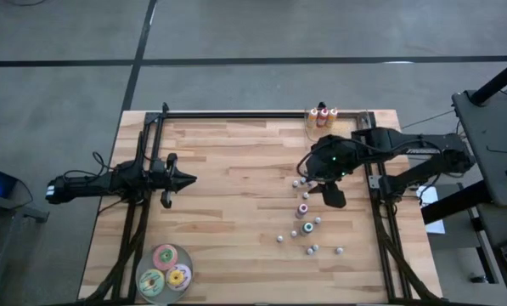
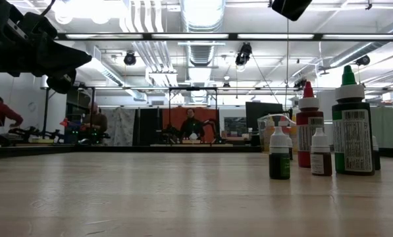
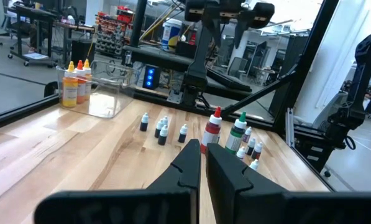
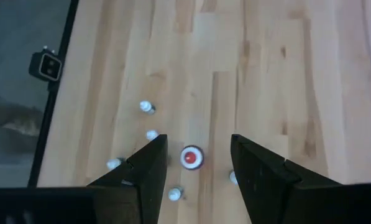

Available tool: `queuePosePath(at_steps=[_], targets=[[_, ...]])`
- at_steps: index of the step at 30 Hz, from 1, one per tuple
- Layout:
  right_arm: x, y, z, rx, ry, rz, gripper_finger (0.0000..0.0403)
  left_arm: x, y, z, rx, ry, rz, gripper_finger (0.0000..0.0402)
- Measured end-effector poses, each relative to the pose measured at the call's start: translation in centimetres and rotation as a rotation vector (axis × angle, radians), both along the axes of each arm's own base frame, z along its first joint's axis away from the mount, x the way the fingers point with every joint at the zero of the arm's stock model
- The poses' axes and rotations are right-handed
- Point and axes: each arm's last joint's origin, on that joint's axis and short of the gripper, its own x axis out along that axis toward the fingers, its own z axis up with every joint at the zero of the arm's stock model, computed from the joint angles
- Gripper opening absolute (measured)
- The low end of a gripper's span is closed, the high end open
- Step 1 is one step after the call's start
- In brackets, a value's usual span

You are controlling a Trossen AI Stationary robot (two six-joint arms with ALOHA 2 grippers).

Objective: Pick & Place food coloring
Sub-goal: Put the big red food coloring bottle into the bin

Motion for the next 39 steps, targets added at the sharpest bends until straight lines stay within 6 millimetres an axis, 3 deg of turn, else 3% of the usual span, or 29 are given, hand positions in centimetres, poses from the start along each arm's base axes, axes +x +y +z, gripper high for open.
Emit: queuePosePath(at_steps=[13,25,32,39], targets=[[0.9,2.0,-1.1,-0.033,0.099,0.061,0.0175,0.0,0.0,0.0,0.000,0.000,0.000,0.0000],[1.4,3.0,-1.9,-0.054,0.137,0.081,0.0259,0.0,0.0,0.0,0.000,0.000,0.000,0.0000],[2.8,3.3,-3.5,-0.100,0.195,0.124,0.0283,0.0,0.0,0.0,0.000,0.000,0.000,0.0000],[3.7,3.3,-6.1,-0.187,0.274,0.172,0.0278,0.0,0.0,0.0,0.000,0.000,0.000,0.0000]])
